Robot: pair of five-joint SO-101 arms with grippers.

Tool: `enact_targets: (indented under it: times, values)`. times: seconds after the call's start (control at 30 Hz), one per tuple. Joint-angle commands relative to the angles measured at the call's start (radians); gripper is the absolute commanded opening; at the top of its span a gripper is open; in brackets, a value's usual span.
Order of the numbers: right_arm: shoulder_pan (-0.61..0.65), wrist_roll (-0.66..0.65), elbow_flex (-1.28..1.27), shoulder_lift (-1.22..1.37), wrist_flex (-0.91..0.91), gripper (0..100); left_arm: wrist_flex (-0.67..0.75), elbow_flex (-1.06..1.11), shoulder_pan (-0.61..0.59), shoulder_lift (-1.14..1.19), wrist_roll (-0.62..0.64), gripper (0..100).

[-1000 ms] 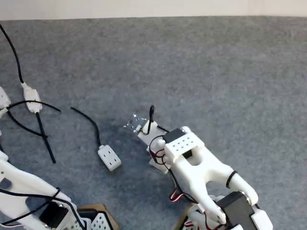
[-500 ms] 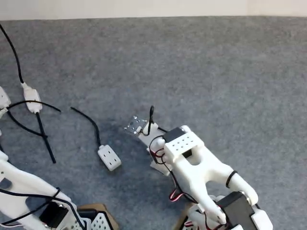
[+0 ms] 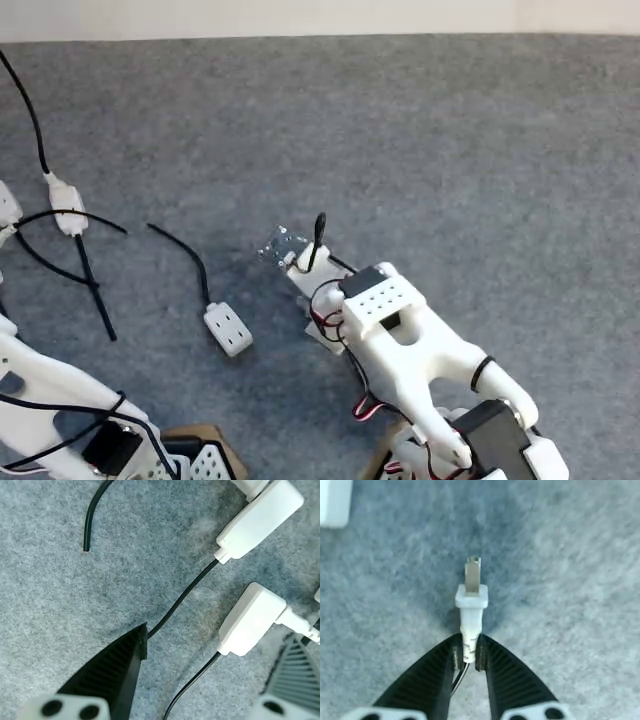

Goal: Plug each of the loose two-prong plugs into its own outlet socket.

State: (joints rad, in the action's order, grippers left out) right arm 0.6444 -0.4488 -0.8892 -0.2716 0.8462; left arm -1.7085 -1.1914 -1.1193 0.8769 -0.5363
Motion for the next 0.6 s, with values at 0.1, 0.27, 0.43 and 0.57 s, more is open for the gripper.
enact_targets:
  times: [0.1, 0.27, 0.43, 0.57]
  values:
    - [0.002, 0.011, -0.045, -0.047, -0.054, 0.5, -0.008, -0.033, 0.021, -0.012, -0.009, 39]
    - [0.001, 0.008, -0.051, -0.053, -0.027, 0.5, -0.009, -0.042, 0.042, -0.021, -0.009, 39]
    - [0.050, 0.109, 0.018, -0.058, -0.030, 0.5, -0.061, -0.104, 0.082, -0.091, -0.003, 39]
    - [0.186, 0.163, 0.062, -0.102, -0.189, 0.5, -0.064, -0.002, 0.105, -0.243, 0.017, 39]
